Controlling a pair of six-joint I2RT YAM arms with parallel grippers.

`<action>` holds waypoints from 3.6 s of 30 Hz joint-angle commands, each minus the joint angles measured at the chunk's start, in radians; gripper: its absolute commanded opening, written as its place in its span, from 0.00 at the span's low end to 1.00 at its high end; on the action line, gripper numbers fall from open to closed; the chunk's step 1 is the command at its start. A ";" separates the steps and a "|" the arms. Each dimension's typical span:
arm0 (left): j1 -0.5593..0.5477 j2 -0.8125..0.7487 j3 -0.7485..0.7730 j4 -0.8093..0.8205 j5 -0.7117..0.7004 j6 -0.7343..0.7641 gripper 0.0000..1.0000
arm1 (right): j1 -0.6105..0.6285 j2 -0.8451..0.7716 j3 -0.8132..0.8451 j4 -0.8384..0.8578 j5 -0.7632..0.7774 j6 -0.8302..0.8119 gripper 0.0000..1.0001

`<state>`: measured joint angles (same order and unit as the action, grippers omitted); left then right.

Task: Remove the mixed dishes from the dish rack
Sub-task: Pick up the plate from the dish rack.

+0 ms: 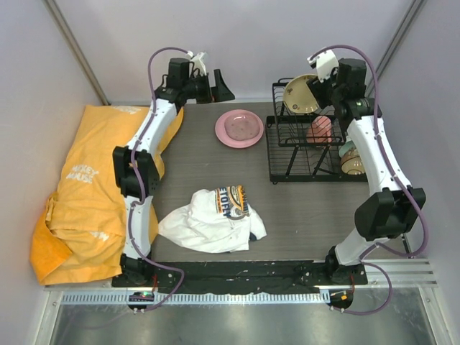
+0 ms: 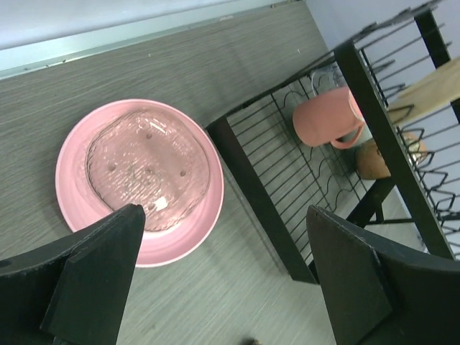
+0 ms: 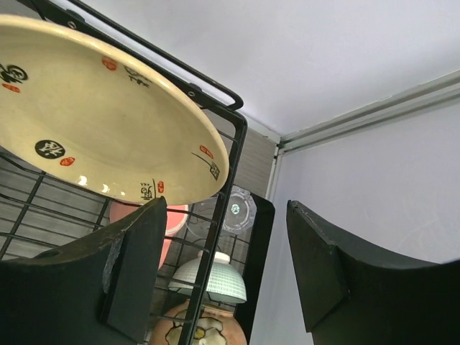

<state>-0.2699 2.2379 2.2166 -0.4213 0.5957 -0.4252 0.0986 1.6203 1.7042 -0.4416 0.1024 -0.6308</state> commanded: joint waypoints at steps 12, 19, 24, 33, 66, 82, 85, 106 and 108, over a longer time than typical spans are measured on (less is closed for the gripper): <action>0.003 -0.142 -0.067 -0.083 0.035 0.109 1.00 | -0.085 0.102 0.173 -0.074 -0.322 -0.052 0.69; 0.003 -0.167 -0.089 -0.083 0.035 0.124 1.00 | -0.122 0.136 0.204 -0.094 -0.412 -0.073 0.58; 0.003 -0.167 -0.095 -0.083 0.044 0.125 1.00 | -0.138 0.159 0.230 -0.094 -0.454 -0.060 0.53; 0.003 -0.159 -0.092 -0.080 0.049 0.131 1.00 | -0.146 0.182 0.232 -0.091 -0.489 -0.075 0.48; 0.006 -0.143 -0.092 -0.093 0.047 0.123 1.00 | -0.168 0.124 0.198 -0.082 -0.538 -0.125 0.15; 0.009 -0.153 -0.092 -0.096 0.044 0.121 1.00 | -0.171 0.069 0.238 -0.083 -0.552 -0.109 0.08; 0.011 -0.156 -0.092 -0.094 0.044 0.121 1.00 | -0.171 0.058 0.247 -0.086 -0.556 -0.104 0.06; -0.041 -0.273 -0.032 -0.067 0.136 0.186 1.00 | -0.158 -0.092 0.247 -0.129 -0.707 0.063 0.06; -0.081 -0.320 -0.049 -0.065 0.121 0.221 1.00 | -0.137 -0.108 0.229 -0.138 -0.719 0.071 0.06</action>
<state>-0.2855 2.0769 2.1441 -0.5297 0.6819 -0.2821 -0.0662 1.5871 1.9244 -0.6147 -0.5465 -0.6285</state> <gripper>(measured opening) 0.996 0.110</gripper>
